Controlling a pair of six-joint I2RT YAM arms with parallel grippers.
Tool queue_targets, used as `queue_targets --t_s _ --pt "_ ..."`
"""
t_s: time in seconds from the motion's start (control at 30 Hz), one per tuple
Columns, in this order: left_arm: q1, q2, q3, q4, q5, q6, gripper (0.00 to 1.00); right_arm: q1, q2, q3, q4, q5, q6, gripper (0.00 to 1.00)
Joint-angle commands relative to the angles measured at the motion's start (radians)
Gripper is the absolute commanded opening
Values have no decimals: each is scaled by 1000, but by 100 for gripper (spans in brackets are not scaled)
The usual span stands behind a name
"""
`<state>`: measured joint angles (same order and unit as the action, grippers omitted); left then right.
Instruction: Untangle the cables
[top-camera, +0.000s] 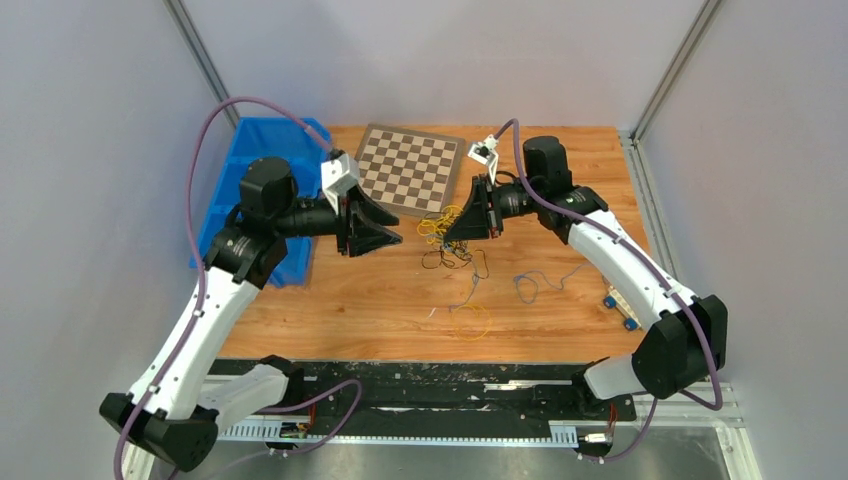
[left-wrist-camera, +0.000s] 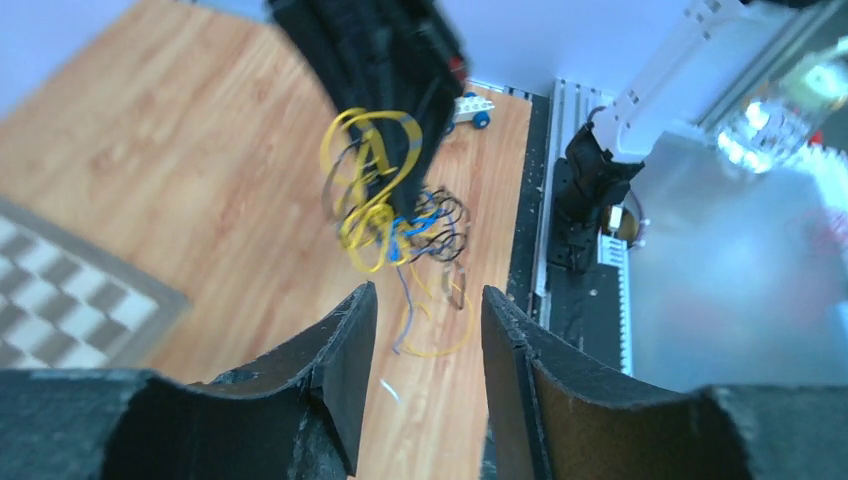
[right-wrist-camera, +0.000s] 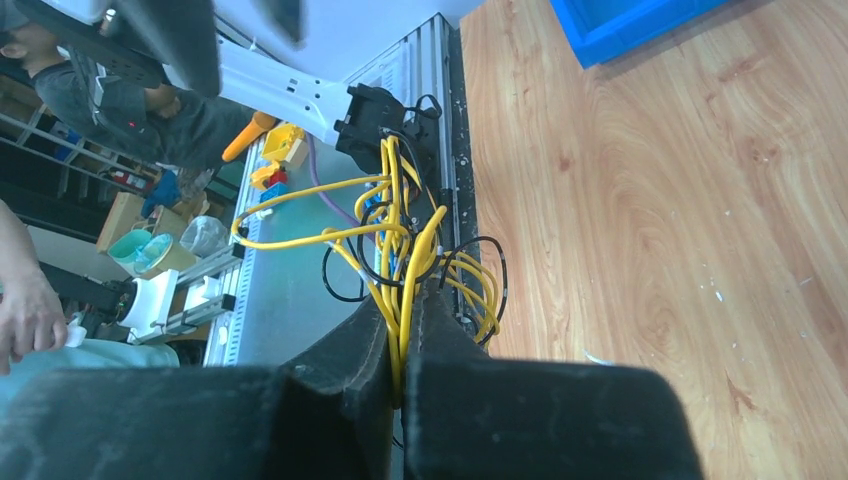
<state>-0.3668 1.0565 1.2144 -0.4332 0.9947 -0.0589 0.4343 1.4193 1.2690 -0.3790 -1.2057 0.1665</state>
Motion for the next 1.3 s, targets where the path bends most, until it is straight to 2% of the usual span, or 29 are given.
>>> queue_targets --t_s 0.0,0.13,0.33,0.47,0.73,1.0,1.1,1.27 --pt "-133 -66 -23 66 -82 247 48 2 -24 1 80 -44 45 0" --pt "-237 -64 -28 70 -167 357 30 5 -23 -3 95 -64 63 0" --pt "-304 -40 -41 57 -243 527 14 22 -32 -21 108 -86 71 0" --pt "-311 -20 -46 56 -276 551 6 28 -33 -23 110 -96 70 0" --pt "-313 -7 -68 22 -285 583 13 37 -32 -22 115 -101 73 0" --pt "-314 -24 -104 17 -271 606 15 37 -34 -30 119 -101 75 0" --pt "-314 -17 -108 13 -291 613 22 38 -32 -28 124 -104 80 0" --pt "-314 -20 -113 18 -284 612 26 38 -30 -34 127 -104 82 0"
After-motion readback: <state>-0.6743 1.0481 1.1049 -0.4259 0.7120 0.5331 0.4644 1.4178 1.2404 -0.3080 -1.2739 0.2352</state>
